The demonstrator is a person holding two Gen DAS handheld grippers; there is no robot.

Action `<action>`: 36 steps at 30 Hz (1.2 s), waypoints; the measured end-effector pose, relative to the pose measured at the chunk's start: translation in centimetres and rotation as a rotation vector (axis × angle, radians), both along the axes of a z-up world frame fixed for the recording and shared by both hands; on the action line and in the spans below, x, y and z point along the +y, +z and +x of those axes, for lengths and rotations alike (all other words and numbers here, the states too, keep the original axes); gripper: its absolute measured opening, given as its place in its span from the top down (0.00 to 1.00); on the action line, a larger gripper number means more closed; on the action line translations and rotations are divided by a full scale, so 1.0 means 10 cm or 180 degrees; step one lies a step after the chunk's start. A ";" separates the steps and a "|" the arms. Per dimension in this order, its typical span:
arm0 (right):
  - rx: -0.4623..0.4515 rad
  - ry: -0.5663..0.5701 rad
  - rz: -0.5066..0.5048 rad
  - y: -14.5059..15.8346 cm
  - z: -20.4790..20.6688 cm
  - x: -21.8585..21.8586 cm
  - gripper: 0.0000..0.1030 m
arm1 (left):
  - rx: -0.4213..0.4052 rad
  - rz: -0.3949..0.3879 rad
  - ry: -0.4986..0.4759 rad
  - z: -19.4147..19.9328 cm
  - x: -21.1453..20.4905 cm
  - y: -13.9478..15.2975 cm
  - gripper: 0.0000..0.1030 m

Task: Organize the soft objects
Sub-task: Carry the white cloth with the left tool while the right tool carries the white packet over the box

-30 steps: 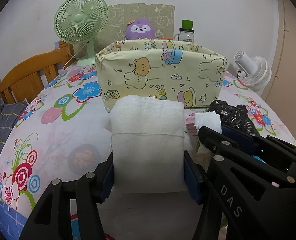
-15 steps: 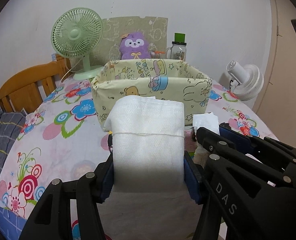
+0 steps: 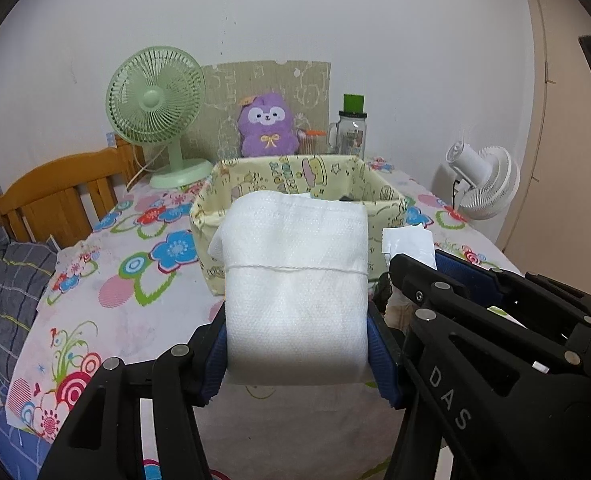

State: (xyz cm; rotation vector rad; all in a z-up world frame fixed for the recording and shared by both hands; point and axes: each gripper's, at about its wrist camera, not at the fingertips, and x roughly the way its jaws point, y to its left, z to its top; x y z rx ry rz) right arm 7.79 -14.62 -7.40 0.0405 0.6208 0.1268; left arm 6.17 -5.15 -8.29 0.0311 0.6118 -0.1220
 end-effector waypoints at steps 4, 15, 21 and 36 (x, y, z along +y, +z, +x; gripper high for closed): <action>-0.0062 0.0009 -0.0014 0.09 -0.01 0.01 0.77 | -0.0062 0.0001 0.0002 -0.01 0.01 0.08 0.40; -0.0178 -0.0020 -0.0042 0.28 0.00 0.02 0.77 | -0.0167 -0.0023 -0.0050 0.01 0.02 0.26 0.40; -0.0254 -0.0032 -0.0069 0.38 0.02 0.01 0.77 | -0.0233 -0.0053 -0.0063 0.04 0.01 0.34 0.40; -0.0279 -0.0053 -0.0051 0.43 0.20 0.00 0.77 | -0.0276 -0.0085 -0.0023 0.21 0.02 0.40 0.40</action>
